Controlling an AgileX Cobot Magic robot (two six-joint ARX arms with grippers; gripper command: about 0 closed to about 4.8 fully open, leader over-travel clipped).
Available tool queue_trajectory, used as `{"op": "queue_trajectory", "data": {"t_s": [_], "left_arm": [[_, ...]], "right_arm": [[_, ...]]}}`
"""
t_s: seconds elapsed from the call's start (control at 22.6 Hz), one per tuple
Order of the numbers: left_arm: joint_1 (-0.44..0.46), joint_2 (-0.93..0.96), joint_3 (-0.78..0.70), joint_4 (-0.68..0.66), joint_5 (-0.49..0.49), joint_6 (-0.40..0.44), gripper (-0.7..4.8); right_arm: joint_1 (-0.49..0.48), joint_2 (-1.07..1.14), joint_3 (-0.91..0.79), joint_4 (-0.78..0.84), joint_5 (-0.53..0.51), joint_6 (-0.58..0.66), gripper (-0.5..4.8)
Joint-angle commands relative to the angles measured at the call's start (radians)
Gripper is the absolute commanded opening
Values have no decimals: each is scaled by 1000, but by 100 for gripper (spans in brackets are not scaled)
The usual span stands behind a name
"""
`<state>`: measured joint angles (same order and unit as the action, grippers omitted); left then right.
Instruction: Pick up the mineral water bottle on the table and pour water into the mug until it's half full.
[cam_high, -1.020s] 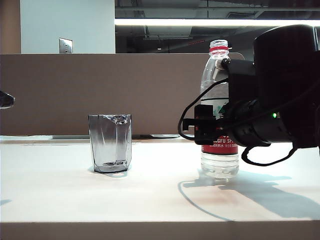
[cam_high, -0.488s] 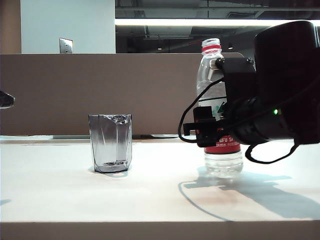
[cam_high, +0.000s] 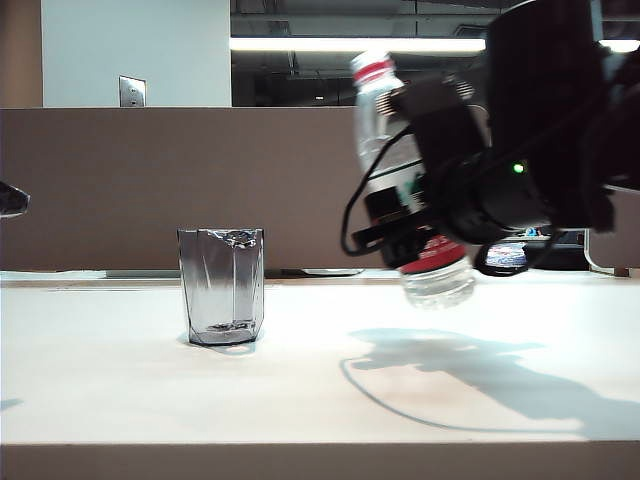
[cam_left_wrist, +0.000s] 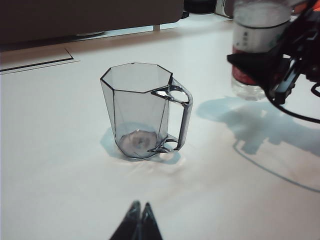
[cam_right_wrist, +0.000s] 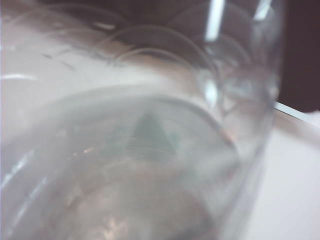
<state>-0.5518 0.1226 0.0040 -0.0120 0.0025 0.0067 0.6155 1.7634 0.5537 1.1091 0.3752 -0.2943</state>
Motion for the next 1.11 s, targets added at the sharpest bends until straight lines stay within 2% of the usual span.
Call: {"op": "queue_trajectory", "data": {"t_s": [0.04, 0.49, 0.66, 1.11], "left_arm": [[1, 1, 3, 12, -2, 0, -5], [5, 1, 3, 12, -1, 0, -5], [10, 1, 3, 12, -1, 0, -5], [37, 1, 3, 12, 1, 0, -5]], "right_arm": [[3, -9, 72, -55, -19, -63, 315], [2, -8, 262, -339, -42, -293, 314], [2, -8, 274, -351, -72, -347, 314], [2, -8, 274, -437, -71, -499, 314]]}}
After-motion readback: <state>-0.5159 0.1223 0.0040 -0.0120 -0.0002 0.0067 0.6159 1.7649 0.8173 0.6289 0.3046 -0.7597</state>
